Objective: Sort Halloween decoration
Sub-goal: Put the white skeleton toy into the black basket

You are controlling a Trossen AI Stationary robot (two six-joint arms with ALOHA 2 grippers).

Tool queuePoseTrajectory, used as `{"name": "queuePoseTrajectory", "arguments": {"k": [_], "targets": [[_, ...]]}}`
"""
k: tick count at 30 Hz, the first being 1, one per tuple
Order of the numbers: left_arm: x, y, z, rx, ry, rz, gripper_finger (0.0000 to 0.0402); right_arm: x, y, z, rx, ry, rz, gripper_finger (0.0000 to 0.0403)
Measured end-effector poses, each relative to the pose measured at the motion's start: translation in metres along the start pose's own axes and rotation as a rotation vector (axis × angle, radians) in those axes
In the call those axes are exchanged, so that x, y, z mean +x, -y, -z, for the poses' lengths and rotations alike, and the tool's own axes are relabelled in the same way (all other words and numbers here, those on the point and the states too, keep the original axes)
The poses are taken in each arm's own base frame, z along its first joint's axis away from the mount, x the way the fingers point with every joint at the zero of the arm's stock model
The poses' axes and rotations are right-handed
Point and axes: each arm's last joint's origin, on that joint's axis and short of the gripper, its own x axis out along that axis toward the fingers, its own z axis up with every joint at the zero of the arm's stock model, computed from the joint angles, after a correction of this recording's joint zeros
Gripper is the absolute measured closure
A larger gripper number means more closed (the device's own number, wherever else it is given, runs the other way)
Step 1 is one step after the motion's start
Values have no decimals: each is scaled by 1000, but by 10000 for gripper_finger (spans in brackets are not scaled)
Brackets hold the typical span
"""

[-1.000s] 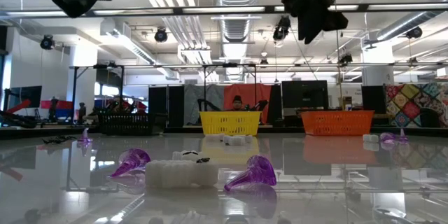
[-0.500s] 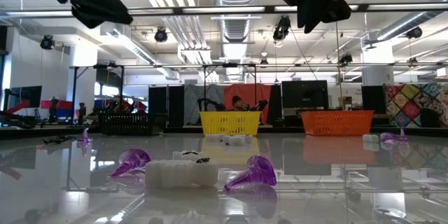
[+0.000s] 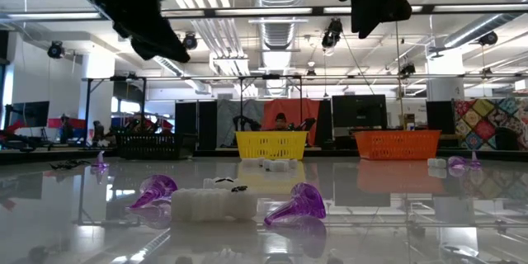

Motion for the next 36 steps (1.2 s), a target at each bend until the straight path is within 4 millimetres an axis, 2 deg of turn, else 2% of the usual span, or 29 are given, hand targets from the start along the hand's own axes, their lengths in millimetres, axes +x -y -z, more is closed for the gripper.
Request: {"name": "queuePoseTrajectory", "arguments": {"k": [8, 14, 20, 25, 31, 36], "targets": [[16, -35, -16, -1, 24, 38, 308, 0, 1, -1, -66, 25, 35, 312], [34, -36, -43, 200, -61, 47, 308, 0, 5, -4, -107, 45, 68, 306], [50, -40, -70, 321, -112, 41, 308, -2, 14, -6, -92, 40, 121, 305], [67, -51, -65, 332, -195, 30, 308, -6, 20, -2, -88, 35, 187, 306], [86, -53, -57, 349, -251, 44, 308, -16, 25, 1, -79, 69, 211, 305], [100, -50, -55, 336, -264, 150, 308, -18, 30, -1, -58, 77, 214, 306]]}}
